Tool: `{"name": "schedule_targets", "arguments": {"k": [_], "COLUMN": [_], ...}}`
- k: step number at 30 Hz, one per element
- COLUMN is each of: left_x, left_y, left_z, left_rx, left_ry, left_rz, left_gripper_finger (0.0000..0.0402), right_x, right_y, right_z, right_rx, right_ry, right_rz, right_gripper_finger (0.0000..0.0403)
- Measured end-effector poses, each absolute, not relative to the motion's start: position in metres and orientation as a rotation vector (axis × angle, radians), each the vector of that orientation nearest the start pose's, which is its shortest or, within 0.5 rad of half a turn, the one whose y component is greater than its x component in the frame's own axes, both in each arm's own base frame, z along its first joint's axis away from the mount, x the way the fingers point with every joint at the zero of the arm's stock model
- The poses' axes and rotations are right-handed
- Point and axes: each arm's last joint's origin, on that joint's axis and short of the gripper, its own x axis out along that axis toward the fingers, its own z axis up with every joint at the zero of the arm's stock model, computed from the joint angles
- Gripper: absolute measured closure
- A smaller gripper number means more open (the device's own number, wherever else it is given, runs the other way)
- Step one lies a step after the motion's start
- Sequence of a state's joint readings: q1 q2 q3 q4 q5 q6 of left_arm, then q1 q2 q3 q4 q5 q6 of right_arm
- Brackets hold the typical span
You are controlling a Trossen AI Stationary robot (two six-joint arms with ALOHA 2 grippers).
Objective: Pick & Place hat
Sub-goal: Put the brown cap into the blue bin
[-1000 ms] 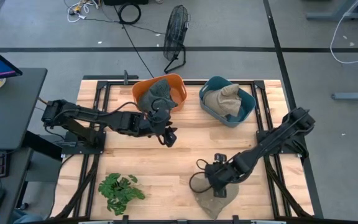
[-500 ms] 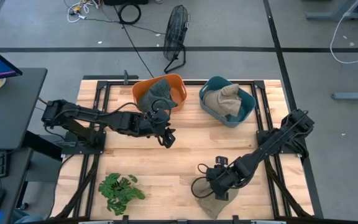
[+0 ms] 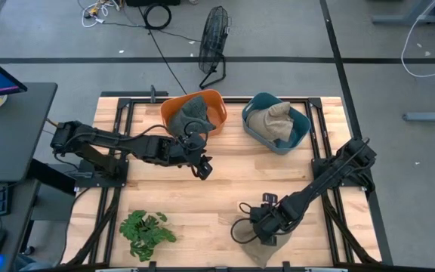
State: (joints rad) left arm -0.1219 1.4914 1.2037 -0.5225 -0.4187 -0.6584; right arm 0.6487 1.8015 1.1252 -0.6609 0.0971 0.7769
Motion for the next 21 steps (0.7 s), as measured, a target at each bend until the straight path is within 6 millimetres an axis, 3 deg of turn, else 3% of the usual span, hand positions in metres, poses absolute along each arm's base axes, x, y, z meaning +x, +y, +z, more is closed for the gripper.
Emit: {"name": "schedule_targets", "arguments": {"k": [3,9,12,17,21], "left_x": [0.315,0.315,0.315,0.315,0.315], "left_y": [-0.027,-0.027,-0.027,-0.027,-0.027], "left_z": [0.286,0.286,0.287,0.287,0.287], "left_rx": [-0.403,-0.404,-0.404,-0.413,-0.414], "left_ry": [0.654,0.653,0.653,0.651,0.65], "left_rz": [0.521,0.522,0.522,0.525,0.525], "left_gripper_finger": [0.0225,0.0225,0.0225,0.0225,0.0225], "right_x": [0.265,0.262,0.259,0.254,0.248], "right_y": [0.197,0.196,0.196,0.193,0.186], "right_z": [0.16,0.162,0.171,0.22,0.269], "right_rx": [0.141,0.155,0.127,-0.039,-0.309], "right_ry": [1.335,1.384,1.419,1.449,1.477], "right_rz": [-0.034,-0.003,0.053,0.161,0.266], "right_gripper_finger": [0.025,0.0383,0.0382,0.0392,0.0395]}}
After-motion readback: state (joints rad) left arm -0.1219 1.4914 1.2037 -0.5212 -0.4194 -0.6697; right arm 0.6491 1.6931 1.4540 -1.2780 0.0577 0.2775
